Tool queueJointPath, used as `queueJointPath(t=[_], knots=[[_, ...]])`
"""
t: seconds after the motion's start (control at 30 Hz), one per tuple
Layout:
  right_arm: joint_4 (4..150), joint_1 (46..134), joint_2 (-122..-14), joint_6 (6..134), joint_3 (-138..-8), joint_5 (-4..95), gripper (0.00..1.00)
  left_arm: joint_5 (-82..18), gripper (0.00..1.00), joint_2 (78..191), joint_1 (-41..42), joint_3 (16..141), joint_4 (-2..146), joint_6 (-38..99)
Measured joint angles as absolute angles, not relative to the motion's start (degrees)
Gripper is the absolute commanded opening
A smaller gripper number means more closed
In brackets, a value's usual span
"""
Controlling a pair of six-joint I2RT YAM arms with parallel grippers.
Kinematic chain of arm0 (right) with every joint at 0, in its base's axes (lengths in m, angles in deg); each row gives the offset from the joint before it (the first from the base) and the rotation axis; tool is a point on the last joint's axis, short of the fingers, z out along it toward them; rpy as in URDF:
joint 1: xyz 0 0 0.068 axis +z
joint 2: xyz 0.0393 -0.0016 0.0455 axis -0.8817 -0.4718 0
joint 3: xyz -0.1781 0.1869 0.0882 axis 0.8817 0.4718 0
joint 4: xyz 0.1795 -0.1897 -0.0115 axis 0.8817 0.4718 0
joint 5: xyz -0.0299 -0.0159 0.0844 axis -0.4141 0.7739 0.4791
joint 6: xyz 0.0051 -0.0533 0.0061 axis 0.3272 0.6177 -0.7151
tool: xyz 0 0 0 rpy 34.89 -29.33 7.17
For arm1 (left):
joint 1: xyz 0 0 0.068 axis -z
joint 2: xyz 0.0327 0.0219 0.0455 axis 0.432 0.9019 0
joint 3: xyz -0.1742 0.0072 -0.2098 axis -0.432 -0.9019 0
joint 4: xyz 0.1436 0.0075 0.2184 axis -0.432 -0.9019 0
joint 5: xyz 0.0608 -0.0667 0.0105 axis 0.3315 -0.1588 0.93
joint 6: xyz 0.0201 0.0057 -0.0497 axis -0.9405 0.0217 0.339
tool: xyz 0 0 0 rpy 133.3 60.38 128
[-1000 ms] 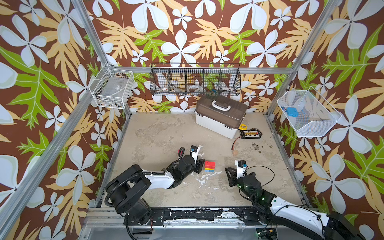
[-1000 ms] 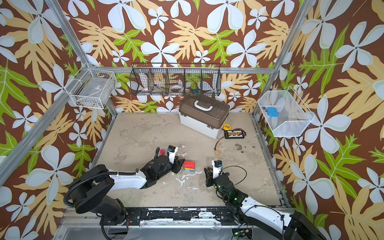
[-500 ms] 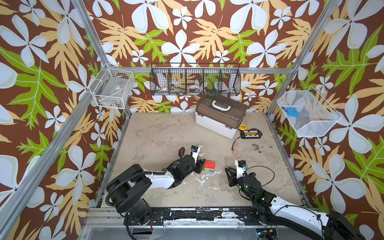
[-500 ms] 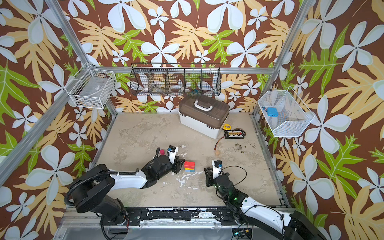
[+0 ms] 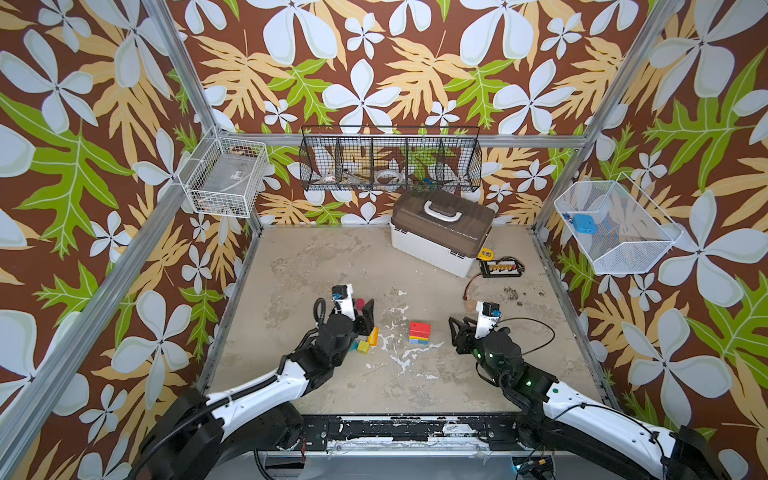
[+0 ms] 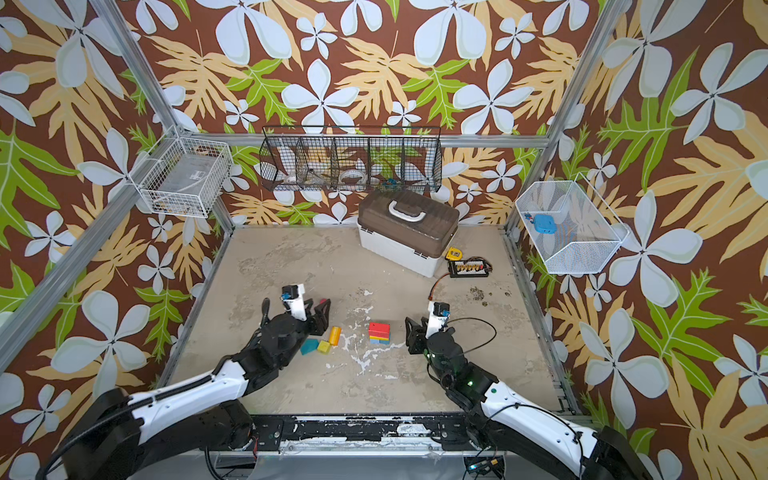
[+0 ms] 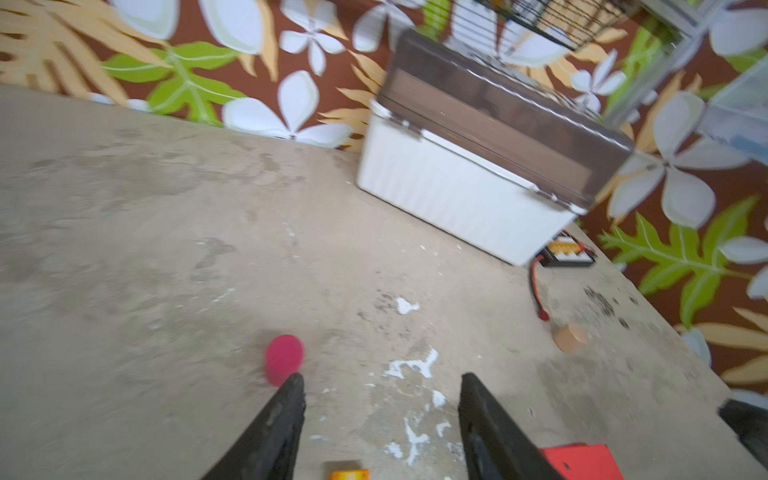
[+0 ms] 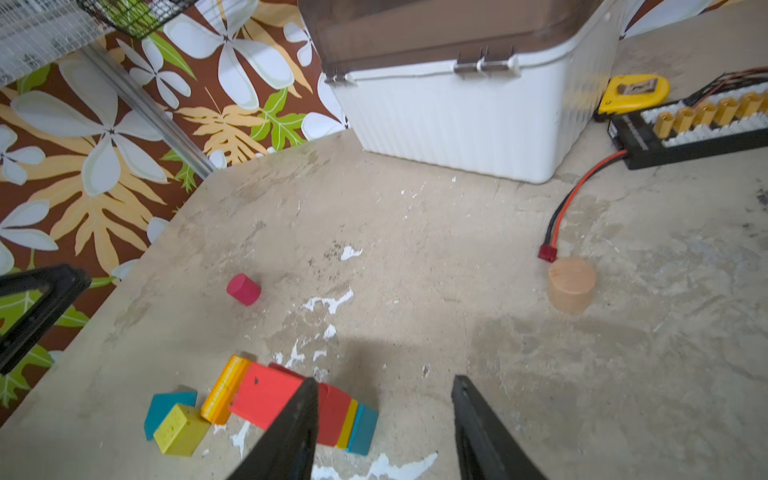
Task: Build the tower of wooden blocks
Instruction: 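Retract the left arm while moving the right gripper over the pink cylinder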
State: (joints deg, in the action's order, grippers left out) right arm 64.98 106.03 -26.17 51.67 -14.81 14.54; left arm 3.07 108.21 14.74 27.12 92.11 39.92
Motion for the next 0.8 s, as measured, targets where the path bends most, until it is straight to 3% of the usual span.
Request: queueJointPath(t=[0.2,0.33,0.5,0.8], knots=[[69.9,106.0,-36.1,51.2,-28.0,15.5,0.82,12.3,0.77,91.4,7.2,20.3,83.7,42.1],[75.1,104.9,-46.6,52.3,-40.7,15.1,0.81,15.2,0.81,89.4,3.8,16.5,84.5,42.1],[81.8,103.8,-56.3,53.5,-52.4,17.5,0.74,17.4,0.83,100.5,1.0,17.3,85.2,43.5],[84.7,109.4,-59.7,56.2,-53.7,25.3,0.74,17.9,0.88,99.7,0.2,16.7,87.3,44.9]])
